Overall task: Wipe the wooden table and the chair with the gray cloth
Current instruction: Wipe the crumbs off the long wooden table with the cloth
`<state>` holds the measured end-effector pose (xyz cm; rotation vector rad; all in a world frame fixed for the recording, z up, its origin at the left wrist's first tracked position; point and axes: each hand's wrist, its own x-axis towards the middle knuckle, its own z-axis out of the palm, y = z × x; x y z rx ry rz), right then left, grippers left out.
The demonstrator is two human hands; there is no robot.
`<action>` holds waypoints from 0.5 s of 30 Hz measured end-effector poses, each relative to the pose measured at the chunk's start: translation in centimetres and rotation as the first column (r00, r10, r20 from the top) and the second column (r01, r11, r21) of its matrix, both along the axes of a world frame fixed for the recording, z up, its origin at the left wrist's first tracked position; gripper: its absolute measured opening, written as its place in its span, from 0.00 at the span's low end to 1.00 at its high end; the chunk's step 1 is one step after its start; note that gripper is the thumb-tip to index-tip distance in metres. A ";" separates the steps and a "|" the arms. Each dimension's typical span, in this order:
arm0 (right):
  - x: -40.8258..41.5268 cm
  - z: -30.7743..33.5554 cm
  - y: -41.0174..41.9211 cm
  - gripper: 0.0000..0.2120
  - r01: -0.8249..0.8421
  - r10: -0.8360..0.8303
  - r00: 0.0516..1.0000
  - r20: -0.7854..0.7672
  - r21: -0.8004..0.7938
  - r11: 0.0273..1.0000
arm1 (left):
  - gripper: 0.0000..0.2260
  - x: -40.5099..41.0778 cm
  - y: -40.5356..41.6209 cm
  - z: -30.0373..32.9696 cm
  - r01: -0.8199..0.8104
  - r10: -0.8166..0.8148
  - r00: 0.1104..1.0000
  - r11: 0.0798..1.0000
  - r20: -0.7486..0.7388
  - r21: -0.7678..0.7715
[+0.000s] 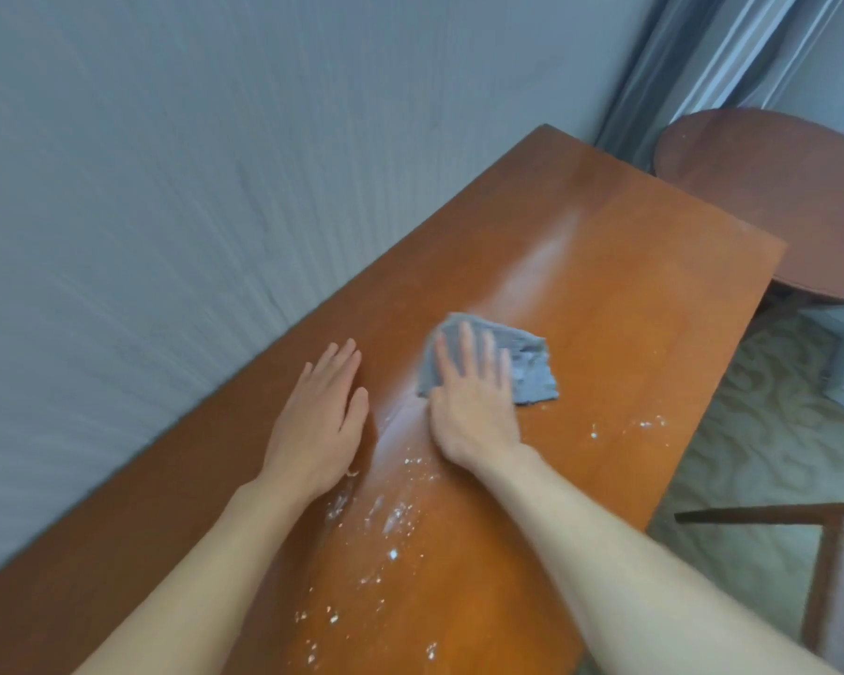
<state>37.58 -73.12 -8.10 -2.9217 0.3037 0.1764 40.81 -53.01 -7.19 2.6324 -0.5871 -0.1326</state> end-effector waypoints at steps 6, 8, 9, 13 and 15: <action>-3.7 0.2 12.7 0.33 -0.274 0.275 0.961 -0.018 0.053 0.960 | 0.30 -3.2 4.5 -1.4 -0.109 0.102 0.992 0.991 -0.080 -0.081; -3.8 0.1 12.2 0.32 -0.294 0.295 0.956 -0.006 0.039 0.955 | 0.30 -3.3 4.5 -1.7 -0.112 0.109 0.993 0.991 -0.047 -0.069; -3.7 0.0 11.5 0.32 -0.307 0.307 0.952 0.005 0.045 0.951 | 0.30 -3.4 4.5 -1.8 -0.102 0.101 0.995 0.994 -0.020 -0.043; -3.9 -0.5 6.7 0.30 -0.210 0.208 0.977 0.047 0.042 0.977 | 0.31 -3.5 4.5 -2.0 -0.065 0.061 0.997 0.994 0.047 0.085; -4.6 -0.9 2.5 0.30 -0.103 0.103 0.993 0.048 -0.005 0.995 | 0.31 -3.6 4.5 -2.0 -0.061 0.054 0.997 0.990 0.060 0.130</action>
